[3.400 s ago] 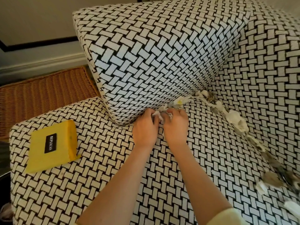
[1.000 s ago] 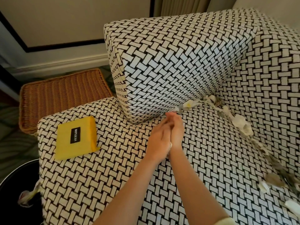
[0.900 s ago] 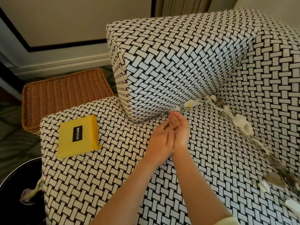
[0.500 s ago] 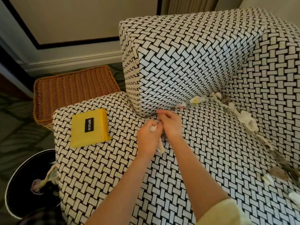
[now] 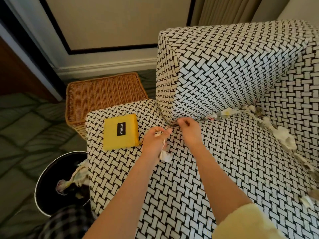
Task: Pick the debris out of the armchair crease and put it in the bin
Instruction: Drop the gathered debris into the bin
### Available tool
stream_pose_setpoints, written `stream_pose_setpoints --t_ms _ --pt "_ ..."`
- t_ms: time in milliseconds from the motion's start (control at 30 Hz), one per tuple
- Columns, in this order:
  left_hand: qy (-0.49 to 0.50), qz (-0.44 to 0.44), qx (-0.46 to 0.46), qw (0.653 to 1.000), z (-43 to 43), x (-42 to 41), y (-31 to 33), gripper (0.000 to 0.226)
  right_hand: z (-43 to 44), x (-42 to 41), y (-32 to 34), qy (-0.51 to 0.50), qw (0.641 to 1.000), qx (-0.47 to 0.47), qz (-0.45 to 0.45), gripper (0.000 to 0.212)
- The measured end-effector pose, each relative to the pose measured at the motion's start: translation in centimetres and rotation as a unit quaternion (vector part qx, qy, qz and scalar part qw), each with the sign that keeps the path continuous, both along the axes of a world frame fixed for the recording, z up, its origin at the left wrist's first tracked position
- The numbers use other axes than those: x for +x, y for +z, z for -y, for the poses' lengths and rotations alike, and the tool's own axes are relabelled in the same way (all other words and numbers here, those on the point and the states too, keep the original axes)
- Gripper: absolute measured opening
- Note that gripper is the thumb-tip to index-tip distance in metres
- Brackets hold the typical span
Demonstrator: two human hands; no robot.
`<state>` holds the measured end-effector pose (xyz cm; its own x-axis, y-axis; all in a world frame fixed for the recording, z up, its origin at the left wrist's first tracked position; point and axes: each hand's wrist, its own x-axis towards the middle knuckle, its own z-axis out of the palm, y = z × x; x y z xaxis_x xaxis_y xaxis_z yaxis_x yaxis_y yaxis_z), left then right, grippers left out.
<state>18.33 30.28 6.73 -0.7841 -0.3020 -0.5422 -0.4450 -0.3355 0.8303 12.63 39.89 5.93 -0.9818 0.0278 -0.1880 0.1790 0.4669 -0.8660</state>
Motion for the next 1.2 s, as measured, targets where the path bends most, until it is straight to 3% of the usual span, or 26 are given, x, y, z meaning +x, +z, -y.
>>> stream_pose_setpoints --t_ms 67,267,400,567,700,767,900,967,1067,1200 --pt "-0.024 0.006 -0.080 0.996 -0.4 0.0 0.0 0.016 -1.3 0.3 0.9 -0.025 0.996 -0.068 0.045 0.024" --pt "-0.109 -0.020 -0.268 0.957 -1.4 0.5 -0.4 0.010 -3.8 2.2 0.4 0.023 0.997 0.073 0.012 0.019" --pt "-0.161 -0.040 -0.334 0.928 -1.0 1.0 -0.2 0.022 -4.1 3.6 0.4 0.062 0.989 0.133 -0.025 0.011" --pt "-0.159 -0.082 -0.302 0.936 0.7 2.3 0.4 0.024 -2.1 5.4 0.0 0.121 0.970 0.208 -0.042 0.014" --pt "-0.225 -0.106 -0.328 0.912 1.9 3.1 0.6 0.020 -0.4 7.1 0.2 0.098 0.988 0.114 -0.027 0.013" --pt "-0.245 -0.098 -0.348 0.900 2.4 3.6 0.5 0.024 0.2 7.7 0.5 0.120 0.986 0.111 -0.023 0.015" --pt "-0.169 -0.075 -0.270 0.945 2.8 4.9 0.3 0.020 2.0 9.1 0.9 0.189 0.975 0.117 0.015 0.029" --pt "-0.147 -0.072 -0.260 0.952 2.5 5.5 0.0 0.016 3.1 9.7 0.8 0.204 0.971 0.118 0.044 0.012" --pt "-0.141 -0.076 -0.238 0.958 2.8 6.3 -0.6 0.011 4.1 10.3 0.5 0.185 0.972 0.127 0.073 0.028" --pt "-0.113 -0.076 -0.189 0.972 4.5 7.5 -0.2 0.009 6.1 12.0 0.4 0.173 0.977 0.104 0.063 0.023"
